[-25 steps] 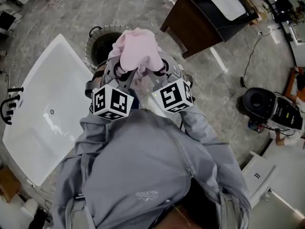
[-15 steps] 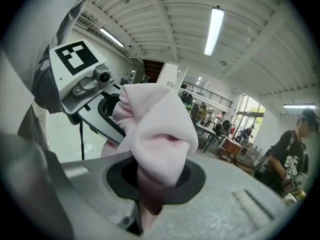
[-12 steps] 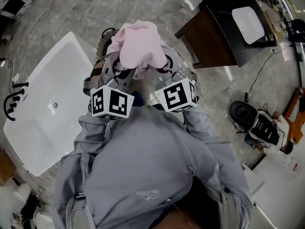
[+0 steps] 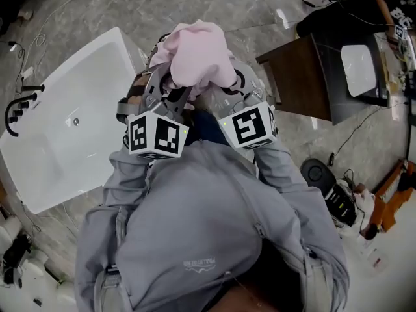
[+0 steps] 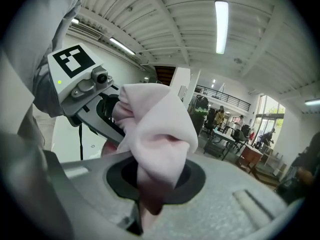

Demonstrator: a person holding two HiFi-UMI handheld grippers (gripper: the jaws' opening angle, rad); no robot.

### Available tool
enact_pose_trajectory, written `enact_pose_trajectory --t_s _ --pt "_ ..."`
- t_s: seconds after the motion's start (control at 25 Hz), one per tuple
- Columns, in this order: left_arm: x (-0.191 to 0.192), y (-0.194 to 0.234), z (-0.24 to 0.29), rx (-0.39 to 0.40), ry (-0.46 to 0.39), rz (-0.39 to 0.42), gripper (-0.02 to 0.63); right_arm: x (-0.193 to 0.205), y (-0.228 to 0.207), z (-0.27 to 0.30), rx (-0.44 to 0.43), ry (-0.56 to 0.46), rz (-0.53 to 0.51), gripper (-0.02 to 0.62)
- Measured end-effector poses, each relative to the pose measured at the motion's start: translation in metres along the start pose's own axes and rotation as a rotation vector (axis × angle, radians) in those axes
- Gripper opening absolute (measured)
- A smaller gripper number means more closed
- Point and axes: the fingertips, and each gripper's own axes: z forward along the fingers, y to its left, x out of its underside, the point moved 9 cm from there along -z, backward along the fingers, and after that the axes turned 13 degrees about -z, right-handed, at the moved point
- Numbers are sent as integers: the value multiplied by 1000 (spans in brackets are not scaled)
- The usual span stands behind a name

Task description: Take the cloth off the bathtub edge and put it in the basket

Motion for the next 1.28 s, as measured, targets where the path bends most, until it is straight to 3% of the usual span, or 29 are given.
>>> enact_pose_trajectory --t_s 0.48,0.72,1.28 --pt "45 36 47 -35 73 -119 114 32 -17 79 -176 14 -30 51" --pt "96 34 90 18 116 -179 117 78 -5 119 -262 68 -63 51" --pt "219 16 181 123 259 -345 118 204 37 213 -433 224 1 51"
